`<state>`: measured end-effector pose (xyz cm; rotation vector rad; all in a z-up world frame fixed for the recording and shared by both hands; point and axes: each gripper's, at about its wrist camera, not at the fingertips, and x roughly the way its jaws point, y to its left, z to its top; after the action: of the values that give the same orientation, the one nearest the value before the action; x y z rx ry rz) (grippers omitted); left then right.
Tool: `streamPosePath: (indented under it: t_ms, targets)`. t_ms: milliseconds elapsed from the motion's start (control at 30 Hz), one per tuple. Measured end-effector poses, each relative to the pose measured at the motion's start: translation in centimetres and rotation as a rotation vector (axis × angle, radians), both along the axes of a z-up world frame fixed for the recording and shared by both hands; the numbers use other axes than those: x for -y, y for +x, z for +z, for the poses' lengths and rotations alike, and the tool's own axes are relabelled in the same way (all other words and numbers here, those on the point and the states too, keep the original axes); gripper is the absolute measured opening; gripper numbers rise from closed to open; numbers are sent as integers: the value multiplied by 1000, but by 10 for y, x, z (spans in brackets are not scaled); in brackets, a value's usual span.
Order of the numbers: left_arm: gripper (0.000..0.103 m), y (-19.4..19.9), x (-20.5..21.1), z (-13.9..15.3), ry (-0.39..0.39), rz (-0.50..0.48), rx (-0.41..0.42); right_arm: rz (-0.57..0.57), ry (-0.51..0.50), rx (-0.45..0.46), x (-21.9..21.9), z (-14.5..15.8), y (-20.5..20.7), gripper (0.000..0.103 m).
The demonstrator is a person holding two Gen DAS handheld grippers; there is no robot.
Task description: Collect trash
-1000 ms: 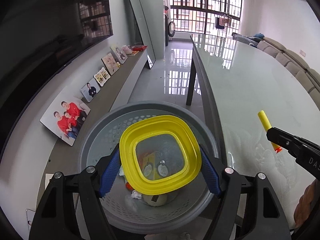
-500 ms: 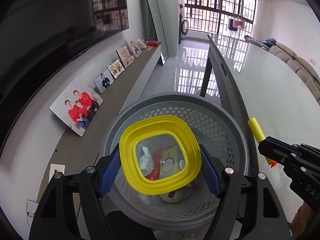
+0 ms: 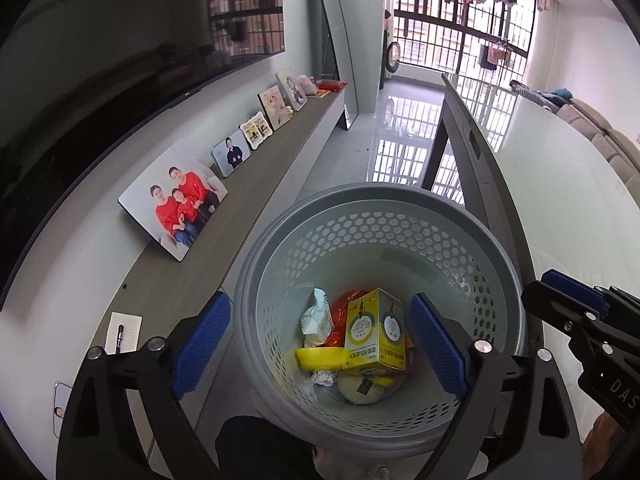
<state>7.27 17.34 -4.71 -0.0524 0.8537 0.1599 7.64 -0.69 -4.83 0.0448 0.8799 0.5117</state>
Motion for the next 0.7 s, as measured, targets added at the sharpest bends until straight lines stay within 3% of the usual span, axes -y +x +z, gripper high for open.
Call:
streamPosePath:
  t_ms: [167, 700]
  targets:
    - [94, -2, -1, -2, 7, 13, -9, -11, -12, 10, 1, 0, -5, 40]
    - [97, -6, 1, 1, 25, 27, -7, -33, -32, 10, 6, -2, -11, 49]
